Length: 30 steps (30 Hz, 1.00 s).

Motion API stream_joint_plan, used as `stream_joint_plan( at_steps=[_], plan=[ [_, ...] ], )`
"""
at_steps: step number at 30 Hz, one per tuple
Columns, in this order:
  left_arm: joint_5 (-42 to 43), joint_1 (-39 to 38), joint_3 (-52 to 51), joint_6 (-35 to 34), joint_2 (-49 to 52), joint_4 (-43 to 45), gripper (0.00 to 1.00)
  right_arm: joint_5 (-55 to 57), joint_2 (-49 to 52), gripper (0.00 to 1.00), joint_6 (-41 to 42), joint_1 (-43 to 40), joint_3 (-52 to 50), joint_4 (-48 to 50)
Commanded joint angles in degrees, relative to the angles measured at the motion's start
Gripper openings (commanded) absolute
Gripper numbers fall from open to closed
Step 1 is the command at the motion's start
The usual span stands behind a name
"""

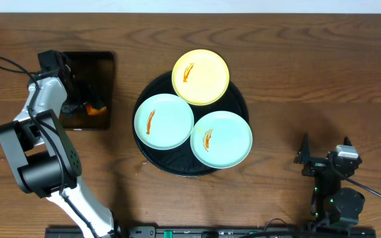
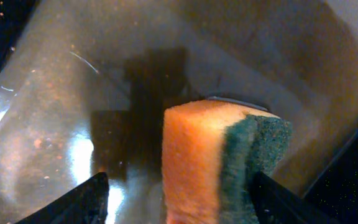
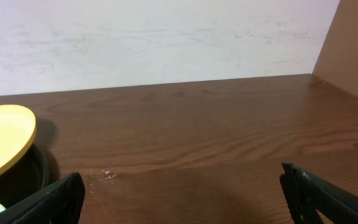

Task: Clean dirty plates on tray and stack at the side
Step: 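Lift the sponge with the left gripper off the tray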

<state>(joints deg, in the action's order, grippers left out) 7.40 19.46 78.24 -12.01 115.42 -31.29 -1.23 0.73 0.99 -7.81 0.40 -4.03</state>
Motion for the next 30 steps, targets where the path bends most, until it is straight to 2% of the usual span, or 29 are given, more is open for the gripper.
stream_joint_plan(
  at_steps=[1, 9, 17, 20, 30],
  plan=[
    [-0.37, 0.22, 0.83, 0.44, -1.27, -1.14, 0.70, 0.37, -0.09, 0.99, -0.42, -0.46, -0.09, -0.26],
    [-0.48, 0.11, 0.85, 0.42, -5.95, -1.81, 0.70, 0.37, -0.09, 0.99, -0.42, -0.46, -0.09, -0.24],
    [-0.28, 0.07, 0.28, 0.39, -3.41, -2.16, 0.70, 0.37, -0.09, 0.99, -0.42, -0.46, -0.09, -0.24],
    [1.11, 0.00, 0.02, 0.42, -1.97, -1.57, 0.75, 0.37, -0.09, 0.99, -0.42, -0.46, -0.09, -0.24],
    [3.74, -0.44, -0.02, 0.42, 0.39, 1.88, 0.74, 0.35, -0.09, 0.99, -0.42, -0.46, -0.09, -0.26]
  ],
)
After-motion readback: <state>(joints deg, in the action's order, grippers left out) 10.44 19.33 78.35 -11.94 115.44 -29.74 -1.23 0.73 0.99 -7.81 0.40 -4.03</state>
